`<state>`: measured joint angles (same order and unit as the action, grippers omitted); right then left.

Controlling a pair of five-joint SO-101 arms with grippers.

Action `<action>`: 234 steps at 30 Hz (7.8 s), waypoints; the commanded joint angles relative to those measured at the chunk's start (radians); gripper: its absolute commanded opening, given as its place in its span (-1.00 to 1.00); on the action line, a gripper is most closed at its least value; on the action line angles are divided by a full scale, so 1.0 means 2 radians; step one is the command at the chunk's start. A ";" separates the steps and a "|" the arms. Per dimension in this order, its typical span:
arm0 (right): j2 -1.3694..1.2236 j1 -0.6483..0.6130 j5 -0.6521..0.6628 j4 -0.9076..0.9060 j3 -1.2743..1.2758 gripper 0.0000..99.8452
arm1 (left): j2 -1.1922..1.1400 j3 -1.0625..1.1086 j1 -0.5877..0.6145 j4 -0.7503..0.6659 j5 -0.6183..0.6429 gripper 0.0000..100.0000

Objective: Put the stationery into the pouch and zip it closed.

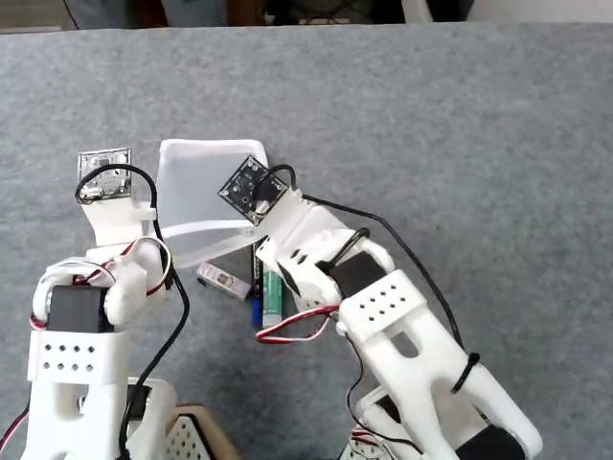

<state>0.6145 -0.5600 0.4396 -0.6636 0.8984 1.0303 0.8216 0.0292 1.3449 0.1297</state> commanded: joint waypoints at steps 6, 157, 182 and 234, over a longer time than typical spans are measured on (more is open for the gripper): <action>0.002 -0.002 0.022 -0.045 -0.070 -0.98 | 0.000 -0.013 -0.007 -0.018 0.001 -0.94; 0.285 -0.061 0.018 -0.357 -0.183 -0.38 | 0.002 -0.230 0.009 0.164 0.016 -0.94; 0.108 0.035 -0.061 -0.151 -0.030 -0.38 | -0.002 -0.277 0.161 0.208 0.048 -0.94; -0.603 0.094 -0.188 -0.195 -0.500 -0.74 | 0.001 -0.266 0.203 0.207 0.049 -0.94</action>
<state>-0.5808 -0.4189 0.0652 -1.0104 -0.0683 1.0242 0.2984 0.4235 1.7545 0.2202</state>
